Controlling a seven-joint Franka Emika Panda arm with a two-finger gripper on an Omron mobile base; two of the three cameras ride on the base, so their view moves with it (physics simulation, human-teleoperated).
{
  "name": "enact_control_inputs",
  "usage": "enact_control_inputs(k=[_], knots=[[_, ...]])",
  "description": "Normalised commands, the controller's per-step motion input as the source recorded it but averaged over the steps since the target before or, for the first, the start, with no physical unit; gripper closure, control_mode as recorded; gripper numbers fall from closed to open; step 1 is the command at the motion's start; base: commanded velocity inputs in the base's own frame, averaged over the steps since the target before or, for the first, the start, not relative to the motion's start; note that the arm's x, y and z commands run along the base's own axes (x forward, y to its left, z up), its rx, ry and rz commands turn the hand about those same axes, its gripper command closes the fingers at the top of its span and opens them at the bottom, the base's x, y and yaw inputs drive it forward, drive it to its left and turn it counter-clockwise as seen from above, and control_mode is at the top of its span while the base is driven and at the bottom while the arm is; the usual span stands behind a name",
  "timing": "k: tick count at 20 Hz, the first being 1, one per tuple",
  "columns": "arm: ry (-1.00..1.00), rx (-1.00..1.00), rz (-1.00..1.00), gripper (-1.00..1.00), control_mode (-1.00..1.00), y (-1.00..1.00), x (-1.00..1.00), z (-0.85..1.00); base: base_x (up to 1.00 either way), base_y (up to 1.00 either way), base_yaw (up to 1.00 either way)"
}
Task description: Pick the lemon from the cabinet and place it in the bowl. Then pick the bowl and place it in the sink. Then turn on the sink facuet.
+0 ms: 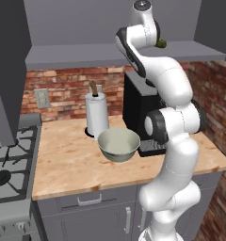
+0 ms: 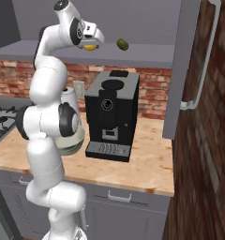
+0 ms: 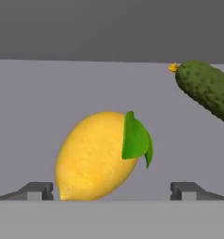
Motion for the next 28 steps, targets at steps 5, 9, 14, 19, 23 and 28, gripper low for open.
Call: enact_control_inputs(k=[5, 9, 14, 19, 23, 28], knots=[[0.00, 0.00, 0.00, -1.00, -1.00, 0.00, 0.39, -0.04, 0.00, 0.00, 0.00], [0.00, 0.00, 0.00, -1.00, -1.00, 0.00, 0.51, -0.05, 0.00, 0.00, 0.00], [0.00, 0.00, 0.00, 1.00, -1.00, 0.00, 0.21, -0.02, 0.00, 0.00, 0.00], [0.00, 0.00, 0.00, 1.00, -1.00, 0.00, -0.42, -0.15, 0.00, 0.00, 0.00], [0.00, 0.00, 0.00, 1.00, -1.00, 0.04, -0.95, -0.25, 0.00, 0.00, 0.00], [-0.01, 0.00, 0.00, 1.00, -1.00, 0.24, -1.00, -0.33, 0.00, 0.00, 0.00]])
